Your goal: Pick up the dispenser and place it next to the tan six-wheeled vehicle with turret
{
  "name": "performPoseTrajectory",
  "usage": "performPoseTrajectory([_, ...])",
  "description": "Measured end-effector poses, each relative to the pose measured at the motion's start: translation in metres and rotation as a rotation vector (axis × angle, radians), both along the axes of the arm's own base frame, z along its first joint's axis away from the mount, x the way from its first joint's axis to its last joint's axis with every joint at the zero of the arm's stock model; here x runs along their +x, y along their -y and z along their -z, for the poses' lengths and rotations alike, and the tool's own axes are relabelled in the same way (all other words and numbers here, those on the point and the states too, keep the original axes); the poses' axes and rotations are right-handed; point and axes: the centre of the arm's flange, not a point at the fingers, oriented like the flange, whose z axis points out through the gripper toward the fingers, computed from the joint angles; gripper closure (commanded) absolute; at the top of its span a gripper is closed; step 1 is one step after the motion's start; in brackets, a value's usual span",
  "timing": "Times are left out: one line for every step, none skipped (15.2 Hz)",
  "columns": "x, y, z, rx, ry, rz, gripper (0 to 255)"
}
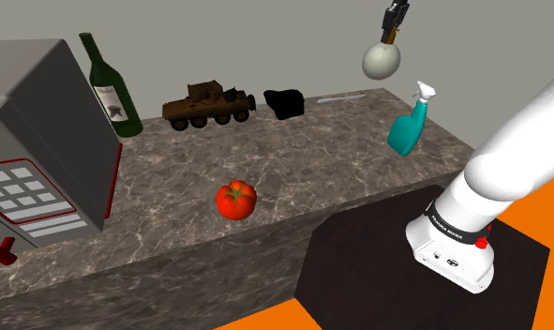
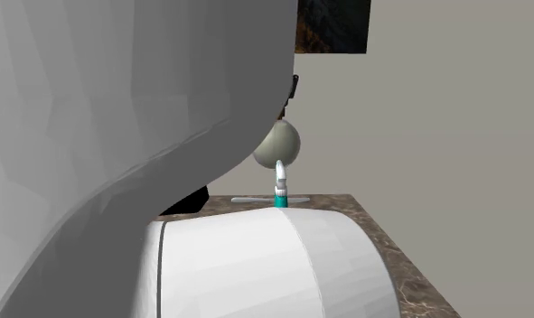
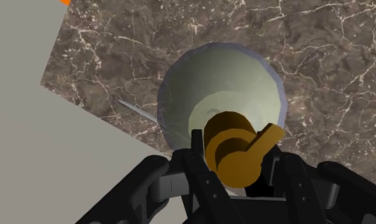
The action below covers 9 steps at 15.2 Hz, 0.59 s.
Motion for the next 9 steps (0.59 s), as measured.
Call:
performPoseTrajectory([-0.001,0.0,-0.005,0.0,0.0,0.0,255])
performPoseTrajectory([-0.001,0.001,-0.011,0.0,0.0,0.0,255])
performPoseTrajectory([-0.001,0.0,-0.016,0.0,0.0,0.0,255])
performPoseTrajectory([-0.001,0.0,-0.022,0.0,0.0,0.0,255])
performPoseTrajectory([-0.001,-0.002,-0.027,0.0,0.0,0.0,255])
performPoseTrajectory([0.0,-0.001,-0.032,0.0,0.0,0.0,255])
performPoseTrajectory([-0.001,-0.001,-0.037,0.0,0.0,0.0,255])
performPoseTrajectory([0.0,-0.001,-0.042,0.0,0.0,0.0,255])
performPoseTrajectory([-0.001,-0.001,-0.048,0.0,0.0,0.0,255])
